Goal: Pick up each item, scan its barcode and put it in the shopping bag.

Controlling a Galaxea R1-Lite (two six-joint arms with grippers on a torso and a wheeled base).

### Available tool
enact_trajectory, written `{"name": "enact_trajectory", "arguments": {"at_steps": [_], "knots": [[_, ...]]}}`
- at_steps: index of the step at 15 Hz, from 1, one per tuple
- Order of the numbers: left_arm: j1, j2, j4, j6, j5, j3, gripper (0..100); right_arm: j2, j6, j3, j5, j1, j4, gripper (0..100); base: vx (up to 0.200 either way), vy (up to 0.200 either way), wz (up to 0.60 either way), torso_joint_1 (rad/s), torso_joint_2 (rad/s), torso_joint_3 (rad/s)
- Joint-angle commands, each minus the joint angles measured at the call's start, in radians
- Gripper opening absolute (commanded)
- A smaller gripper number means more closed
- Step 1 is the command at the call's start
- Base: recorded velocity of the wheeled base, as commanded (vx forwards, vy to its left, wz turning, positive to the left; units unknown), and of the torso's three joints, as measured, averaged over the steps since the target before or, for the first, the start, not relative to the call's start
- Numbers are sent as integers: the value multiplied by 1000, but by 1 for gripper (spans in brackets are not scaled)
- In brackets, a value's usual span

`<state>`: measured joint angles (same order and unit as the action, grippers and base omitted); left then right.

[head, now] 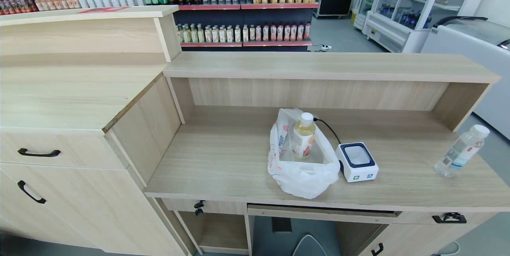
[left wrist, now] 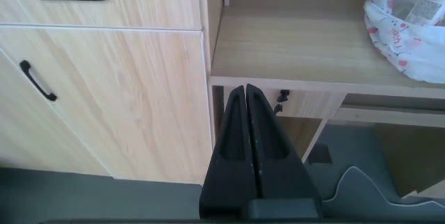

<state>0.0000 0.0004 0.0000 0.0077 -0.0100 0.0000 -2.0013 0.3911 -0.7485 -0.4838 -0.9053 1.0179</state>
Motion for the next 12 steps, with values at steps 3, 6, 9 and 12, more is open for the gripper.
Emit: {"name": "enact_trajectory", "arguments": {"at_steps": [3,6,9,12], "knots": [[0,0,0,0,-1,0,0,-143,81,-66,-2,51,8,100,0,0,0,0,0,0],[0,0,0,0,-1,0,0,-211,97,-141,1,98,27,100,0,0,0,0,0,0],[0,0,0,0,-1,0,0,-252,88,-181,-19,123,28,100,0,0,0,0,0,0],[0,0,0,0,-1,0,0,-283,88,-190,-41,144,34,100,0,0,0,0,0,0]]}}
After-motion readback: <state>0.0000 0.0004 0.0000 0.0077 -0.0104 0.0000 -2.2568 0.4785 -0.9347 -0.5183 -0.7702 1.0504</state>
